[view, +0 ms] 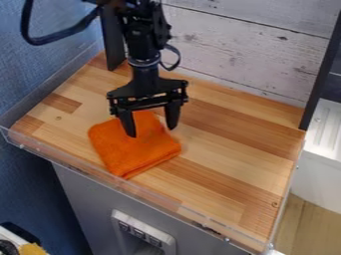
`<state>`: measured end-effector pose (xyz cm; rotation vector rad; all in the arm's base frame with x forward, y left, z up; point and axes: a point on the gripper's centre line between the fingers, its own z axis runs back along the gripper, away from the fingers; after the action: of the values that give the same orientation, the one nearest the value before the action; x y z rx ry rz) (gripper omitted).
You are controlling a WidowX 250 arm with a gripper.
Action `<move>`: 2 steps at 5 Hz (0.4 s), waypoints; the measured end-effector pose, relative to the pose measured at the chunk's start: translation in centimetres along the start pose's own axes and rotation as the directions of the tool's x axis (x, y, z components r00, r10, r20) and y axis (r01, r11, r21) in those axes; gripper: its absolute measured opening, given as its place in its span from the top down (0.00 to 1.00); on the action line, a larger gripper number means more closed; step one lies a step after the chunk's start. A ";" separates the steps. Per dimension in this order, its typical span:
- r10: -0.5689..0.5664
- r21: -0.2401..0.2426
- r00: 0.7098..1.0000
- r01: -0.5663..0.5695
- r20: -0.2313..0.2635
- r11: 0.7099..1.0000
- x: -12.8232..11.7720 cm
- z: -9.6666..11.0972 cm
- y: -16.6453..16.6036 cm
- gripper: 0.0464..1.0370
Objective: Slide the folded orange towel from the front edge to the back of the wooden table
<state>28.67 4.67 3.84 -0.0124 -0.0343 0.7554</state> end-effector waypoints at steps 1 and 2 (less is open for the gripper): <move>0.051 0.022 0.999 -0.051 0.001 0.998 0.4 0.1 1.0 0.08; 0.090 0.035 0.996 -0.090 0.012 0.995 0.5 0.6 1.4 0.35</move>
<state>28.04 6.00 4.45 0.0237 -0.0302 0.8459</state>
